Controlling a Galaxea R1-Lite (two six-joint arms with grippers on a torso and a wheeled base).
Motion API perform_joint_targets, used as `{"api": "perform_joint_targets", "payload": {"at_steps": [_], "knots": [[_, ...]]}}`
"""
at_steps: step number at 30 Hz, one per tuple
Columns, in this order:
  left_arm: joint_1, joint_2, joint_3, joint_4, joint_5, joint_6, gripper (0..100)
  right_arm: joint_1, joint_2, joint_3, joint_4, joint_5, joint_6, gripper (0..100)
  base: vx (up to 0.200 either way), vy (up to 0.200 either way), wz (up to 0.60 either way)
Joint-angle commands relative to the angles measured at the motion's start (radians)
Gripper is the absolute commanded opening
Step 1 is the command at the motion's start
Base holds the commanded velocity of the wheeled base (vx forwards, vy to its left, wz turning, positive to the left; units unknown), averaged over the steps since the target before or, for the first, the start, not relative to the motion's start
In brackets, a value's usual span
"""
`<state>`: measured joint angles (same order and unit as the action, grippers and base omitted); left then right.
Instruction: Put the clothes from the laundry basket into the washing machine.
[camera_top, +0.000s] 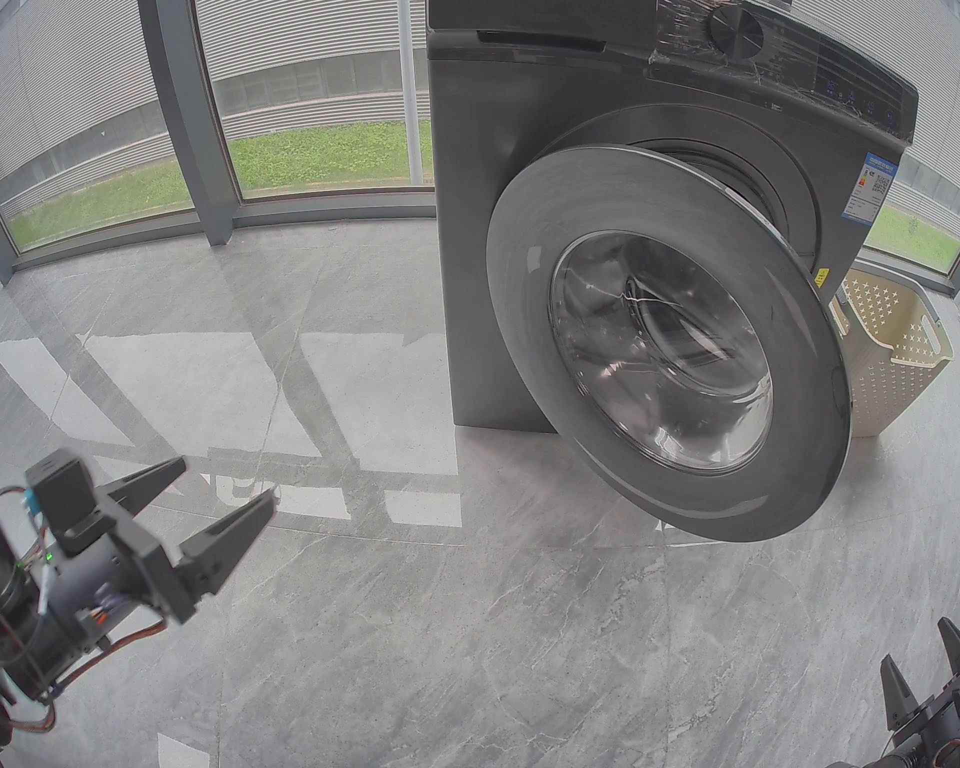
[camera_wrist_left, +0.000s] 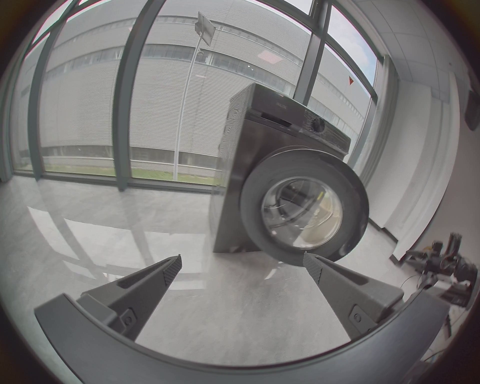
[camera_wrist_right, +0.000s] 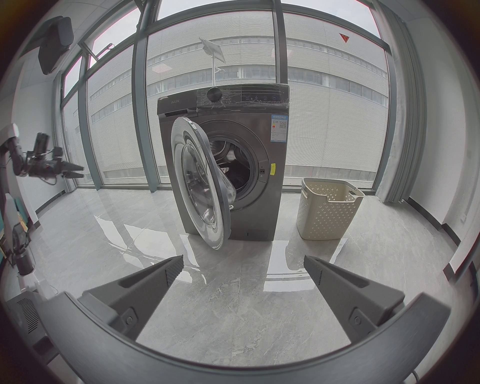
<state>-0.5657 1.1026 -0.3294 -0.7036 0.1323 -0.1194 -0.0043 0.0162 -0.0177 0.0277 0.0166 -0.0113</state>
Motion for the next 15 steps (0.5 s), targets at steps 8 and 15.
{"api": "perform_joint_targets", "payload": {"at_steps": [8, 15], "knots": [[0.458, -0.820, 0.329, 0.401, -0.073, 0.119, 100, 0.000, -0.005, 0.007, -0.002, 0.000, 0.011, 100, 0.000, 0.000, 0.00], [0.557, -1.072, 0.326, 0.653, -0.177, 0.130, 100, -0.002, -0.007, 0.010, -0.014, 0.002, 0.010, 100, 0.000, 0.000, 0.00]]}}
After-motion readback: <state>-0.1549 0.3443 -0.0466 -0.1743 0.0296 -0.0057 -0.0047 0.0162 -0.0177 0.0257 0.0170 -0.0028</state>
